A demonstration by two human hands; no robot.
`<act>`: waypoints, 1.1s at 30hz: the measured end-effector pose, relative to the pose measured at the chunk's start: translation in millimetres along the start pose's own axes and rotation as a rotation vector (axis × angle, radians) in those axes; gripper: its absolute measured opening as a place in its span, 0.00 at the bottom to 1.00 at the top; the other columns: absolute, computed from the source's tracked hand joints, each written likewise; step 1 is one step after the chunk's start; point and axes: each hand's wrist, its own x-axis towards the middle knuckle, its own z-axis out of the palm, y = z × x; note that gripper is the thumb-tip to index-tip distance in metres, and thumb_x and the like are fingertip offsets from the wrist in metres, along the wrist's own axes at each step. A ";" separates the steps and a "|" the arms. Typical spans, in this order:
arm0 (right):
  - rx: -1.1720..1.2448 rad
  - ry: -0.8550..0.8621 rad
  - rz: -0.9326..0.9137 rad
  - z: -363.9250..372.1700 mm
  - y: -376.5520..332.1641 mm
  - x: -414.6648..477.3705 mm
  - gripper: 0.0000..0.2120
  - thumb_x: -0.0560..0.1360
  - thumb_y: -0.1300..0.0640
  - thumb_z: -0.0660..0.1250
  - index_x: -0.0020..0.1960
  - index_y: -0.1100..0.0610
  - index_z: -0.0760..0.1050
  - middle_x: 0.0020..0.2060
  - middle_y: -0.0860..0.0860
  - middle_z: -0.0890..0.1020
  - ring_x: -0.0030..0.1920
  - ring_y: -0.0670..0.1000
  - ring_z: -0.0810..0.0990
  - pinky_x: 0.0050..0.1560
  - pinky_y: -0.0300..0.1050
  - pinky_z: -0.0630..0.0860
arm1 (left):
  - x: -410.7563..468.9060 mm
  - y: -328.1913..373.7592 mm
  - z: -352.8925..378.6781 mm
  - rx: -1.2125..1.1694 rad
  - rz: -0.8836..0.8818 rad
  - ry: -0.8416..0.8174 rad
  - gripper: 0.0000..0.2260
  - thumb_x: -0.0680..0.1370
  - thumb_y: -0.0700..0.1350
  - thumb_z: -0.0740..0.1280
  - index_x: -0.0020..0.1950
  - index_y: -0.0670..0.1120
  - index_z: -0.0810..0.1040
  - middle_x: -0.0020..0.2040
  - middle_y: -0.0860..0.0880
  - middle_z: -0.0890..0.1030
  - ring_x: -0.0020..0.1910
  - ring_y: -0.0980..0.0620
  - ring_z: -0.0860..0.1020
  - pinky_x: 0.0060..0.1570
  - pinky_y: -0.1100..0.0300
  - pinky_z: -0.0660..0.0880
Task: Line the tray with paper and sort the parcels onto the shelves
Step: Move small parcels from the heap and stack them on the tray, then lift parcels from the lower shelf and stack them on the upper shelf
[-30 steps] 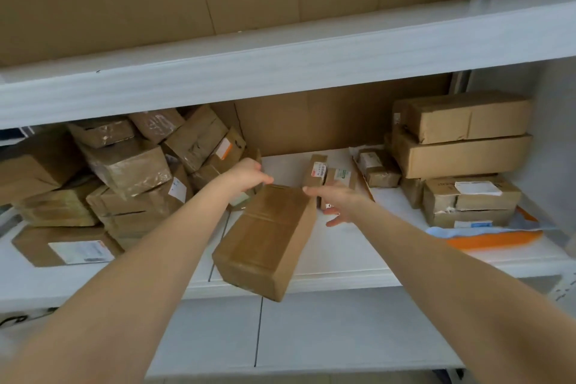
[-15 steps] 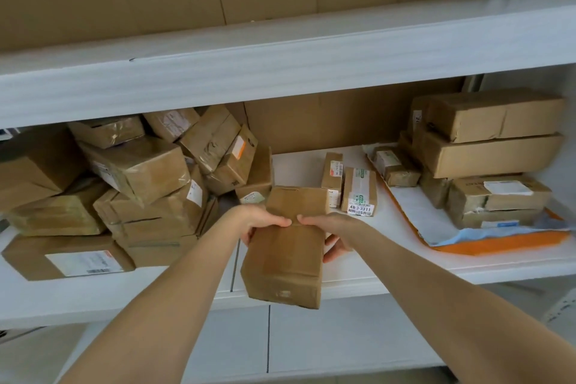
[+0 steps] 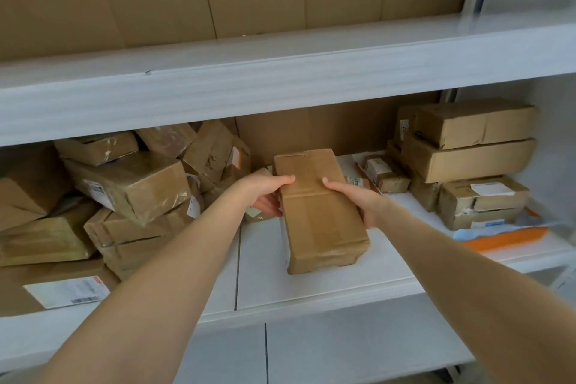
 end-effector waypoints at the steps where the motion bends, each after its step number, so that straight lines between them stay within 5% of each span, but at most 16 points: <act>1: 0.009 0.003 0.000 -1.1 -0.7 -0.1 0.26 0.66 0.39 0.75 0.57 0.51 0.71 0.54 0.55 0.79 0.53 0.56 0.78 0.54 0.55 0.75 | 0.4 1.7 0.9 0.010 0.020 0.017 0.26 0.76 0.54 0.69 0.64 0.36 0.71 0.45 0.38 0.82 0.36 0.44 0.82 0.33 0.53 0.81; 4: 0.039 0.017 -0.005 -3.2 0.5 3.7 0.35 0.64 0.37 0.76 0.65 0.50 0.70 0.59 0.56 0.78 0.59 0.59 0.77 0.63 0.60 0.73 | 10.0 1.8 1.2 0.002 0.069 0.054 0.25 0.75 0.56 0.69 0.64 0.40 0.73 0.45 0.41 0.82 0.39 0.45 0.83 0.36 0.54 0.81; 9: 0.213 0.056 -0.025 -1.4 -0.6 8.6 0.30 0.67 0.35 0.73 0.62 0.49 0.70 0.57 0.57 0.79 0.56 0.61 0.78 0.58 0.59 0.75 | 9.1 1.5 7.6 -0.054 0.045 -0.097 0.31 0.69 0.64 0.70 0.66 0.49 0.70 0.59 0.44 0.78 0.58 0.43 0.76 0.59 0.42 0.73; 13: 0.279 0.066 -0.046 -5.3 -4.3 8.7 0.20 0.72 0.37 0.68 0.53 0.51 0.72 0.50 0.57 0.80 0.49 0.59 0.80 0.45 0.56 0.76 | 7.0 -5.8 9.0 -0.179 0.003 -0.238 0.26 0.69 0.63 0.71 0.58 0.48 0.74 0.48 0.45 0.78 0.50 0.45 0.77 0.59 0.45 0.74; 15: 0.304 0.080 -0.026 -5.6 -4.2 11.7 0.21 0.71 0.36 0.68 0.54 0.51 0.72 0.51 0.57 0.80 0.50 0.59 0.79 0.47 0.57 0.75 | 9.1 -8.1 7.0 -0.223 0.021 -0.233 0.22 0.71 0.62 0.70 0.54 0.47 0.75 0.43 0.45 0.77 0.45 0.46 0.76 0.56 0.49 0.74; 20: 0.304 0.024 0.026 -1.4 -1.8 19.7 0.45 0.57 0.35 0.78 0.67 0.50 0.66 0.61 0.57 0.77 0.60 0.63 0.76 0.62 0.64 0.73 | 16.1 -6.6 1.2 -0.286 0.086 -0.122 0.18 0.72 0.57 0.69 0.57 0.49 0.75 0.55 0.43 0.79 0.53 0.45 0.76 0.52 0.51 0.74; 26: 0.191 0.027 -0.049 -8.6 2.3 12.0 0.34 0.66 0.47 0.78 0.68 0.52 0.68 0.60 0.55 0.76 0.58 0.59 0.76 0.58 0.61 0.76 | 27.9 -6.1 11.6 -0.371 0.176 -0.108 0.21 0.74 0.49 0.70 0.66 0.52 0.72 0.57 0.45 0.78 0.46 0.48 0.75 0.43 0.55 0.73; 30: 0.166 0.045 -0.089 -19.0 7.7 6.1 0.27 0.71 0.56 0.75 0.67 0.51 0.70 0.62 0.52 0.76 0.59 0.57 0.75 0.51 0.57 0.77 | 17.6 -1.1 20.1 -0.352 0.134 -0.252 0.19 0.76 0.44 0.69 0.62 0.58 0.69 0.54 0.51 0.77 0.51 0.50 0.74 0.45 0.48 0.73; 33: 0.153 0.047 -0.120 -28.6 9.3 -1.4 0.27 0.71 0.60 0.75 0.66 0.46 0.70 0.63 0.52 0.75 0.61 0.58 0.74 0.51 0.59 0.76 | 9.2 -2.0 26.5 -0.303 0.132 -0.302 0.31 0.75 0.42 0.70 0.69 0.65 0.60 0.59 0.52 0.73 0.59 0.45 0.70 0.53 0.33 0.70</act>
